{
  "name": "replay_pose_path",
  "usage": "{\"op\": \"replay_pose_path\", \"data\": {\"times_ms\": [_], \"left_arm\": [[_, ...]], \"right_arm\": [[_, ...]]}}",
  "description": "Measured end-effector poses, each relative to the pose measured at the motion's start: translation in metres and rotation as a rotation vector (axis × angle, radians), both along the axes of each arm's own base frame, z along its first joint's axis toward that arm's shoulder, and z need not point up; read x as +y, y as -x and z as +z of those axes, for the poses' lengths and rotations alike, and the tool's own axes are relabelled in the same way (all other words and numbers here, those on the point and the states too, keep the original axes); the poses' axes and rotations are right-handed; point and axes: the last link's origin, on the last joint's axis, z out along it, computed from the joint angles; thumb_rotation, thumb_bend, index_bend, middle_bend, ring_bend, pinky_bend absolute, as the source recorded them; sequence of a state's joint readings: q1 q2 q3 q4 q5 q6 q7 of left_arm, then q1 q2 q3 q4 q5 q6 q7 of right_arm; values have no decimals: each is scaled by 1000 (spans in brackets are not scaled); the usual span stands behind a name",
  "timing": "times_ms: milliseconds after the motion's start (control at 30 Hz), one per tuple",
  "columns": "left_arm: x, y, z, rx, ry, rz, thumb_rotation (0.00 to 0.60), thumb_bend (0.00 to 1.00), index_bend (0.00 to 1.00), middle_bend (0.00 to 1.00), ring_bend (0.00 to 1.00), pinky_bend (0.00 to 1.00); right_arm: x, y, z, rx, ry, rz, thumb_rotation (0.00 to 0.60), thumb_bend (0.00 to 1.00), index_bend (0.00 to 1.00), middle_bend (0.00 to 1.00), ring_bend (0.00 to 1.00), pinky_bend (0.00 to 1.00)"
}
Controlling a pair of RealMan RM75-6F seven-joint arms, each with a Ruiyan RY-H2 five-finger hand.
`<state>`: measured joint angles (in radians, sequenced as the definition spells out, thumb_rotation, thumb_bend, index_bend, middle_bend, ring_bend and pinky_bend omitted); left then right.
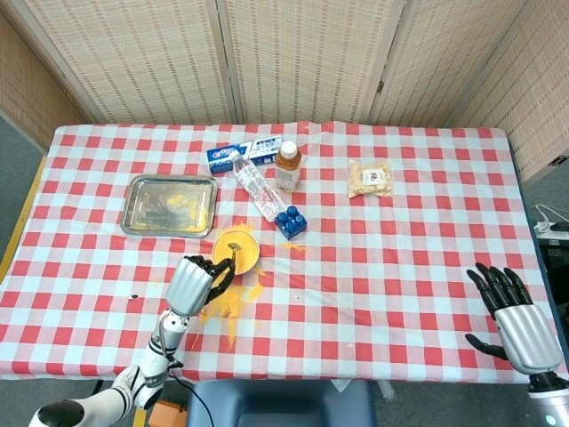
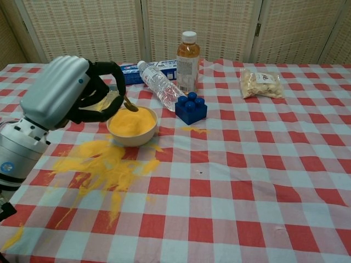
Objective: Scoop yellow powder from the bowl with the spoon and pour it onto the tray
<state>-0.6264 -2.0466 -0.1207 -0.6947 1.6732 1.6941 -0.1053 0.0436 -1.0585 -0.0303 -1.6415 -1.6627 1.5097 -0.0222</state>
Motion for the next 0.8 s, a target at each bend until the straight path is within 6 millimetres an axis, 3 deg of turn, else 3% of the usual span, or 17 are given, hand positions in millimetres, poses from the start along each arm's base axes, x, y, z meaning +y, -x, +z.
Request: {"op": "replay_pose_path", "data": {"times_ms": [500, 800], "left_arm": [[23, -2, -10, 35, 29, 71, 600, 638, 845, 1000, 1000, 1000], [18, 5, -15, 52, 65, 100, 600, 639, 847, 1000, 1000, 1000]], "right_arm": [[-6, 3, 1, 4, 13, -22, 600, 0, 0, 0, 0, 0], [-4, 2, 2, 4, 20, -14, 600, 0, 0, 0, 0, 0]]}}
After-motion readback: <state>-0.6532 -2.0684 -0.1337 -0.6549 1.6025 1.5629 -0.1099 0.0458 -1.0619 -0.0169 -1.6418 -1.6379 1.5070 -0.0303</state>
